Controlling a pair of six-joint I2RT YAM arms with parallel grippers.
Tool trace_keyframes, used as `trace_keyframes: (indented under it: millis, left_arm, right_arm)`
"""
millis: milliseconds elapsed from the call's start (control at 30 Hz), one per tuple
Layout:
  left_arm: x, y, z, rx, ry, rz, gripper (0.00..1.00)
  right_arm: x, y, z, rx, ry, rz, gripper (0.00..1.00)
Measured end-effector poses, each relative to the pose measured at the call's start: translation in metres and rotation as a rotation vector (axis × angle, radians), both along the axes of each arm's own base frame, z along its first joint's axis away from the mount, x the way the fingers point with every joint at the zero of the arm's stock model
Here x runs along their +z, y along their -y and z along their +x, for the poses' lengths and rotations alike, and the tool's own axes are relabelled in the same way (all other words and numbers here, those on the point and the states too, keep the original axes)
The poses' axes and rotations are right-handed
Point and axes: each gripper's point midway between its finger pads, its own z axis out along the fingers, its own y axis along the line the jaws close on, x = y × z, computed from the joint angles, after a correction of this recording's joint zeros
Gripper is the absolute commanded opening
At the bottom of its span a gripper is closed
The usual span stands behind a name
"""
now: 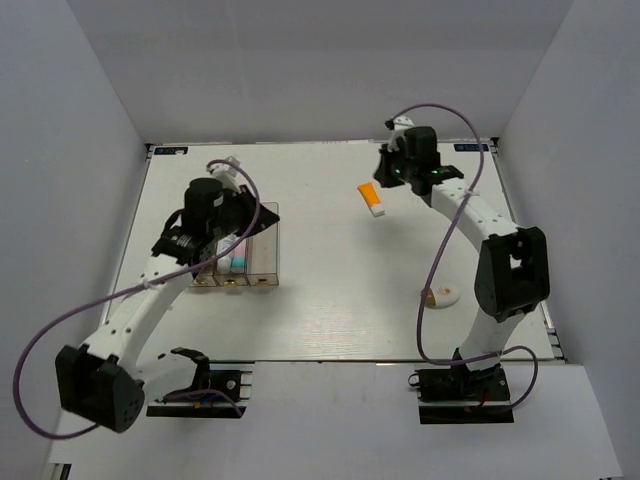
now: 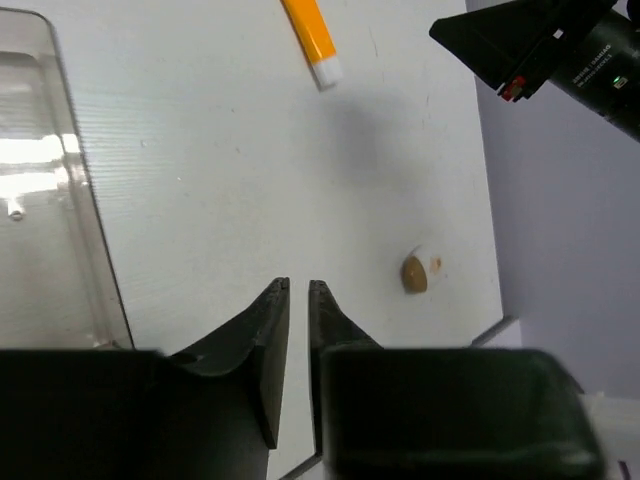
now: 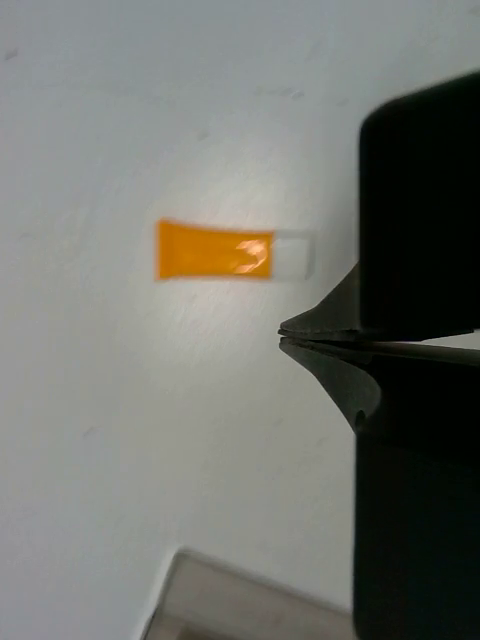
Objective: Organize the makeup
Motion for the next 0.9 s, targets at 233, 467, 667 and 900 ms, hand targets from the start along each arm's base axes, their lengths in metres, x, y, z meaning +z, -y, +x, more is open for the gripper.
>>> trace_keyframes:
  millis: [233, 467, 667, 900]
  left_arm:
    - [-0.033, 0.089, 0.002, -0.259, -0.098, 0.046, 0.64]
    - [-0.062, 0.215, -0.033, -0.677, -0.024, 0.117, 0.75]
    - [-0.107, 0.269, -0.083, -0.967, 0.07, 0.183, 0.8]
    - [-0.121, 0.297, -0.1, -1.114, 0.258, 0.224, 0.81]
  right_arm:
    - [-0.061, 0.119, -0.051, -0.074, -0.223, -0.193, 0.22]
    - [-0.027, 0.188, -0.067, -0.102, -0.227, -0.135, 0.89]
    - [-0.024, 0.209, -0.103, 0.14, -0.271, -0.188, 0.5]
    - [-0.07, 0.213, -0.187, 0.519, -0.389, -0.285, 0.13]
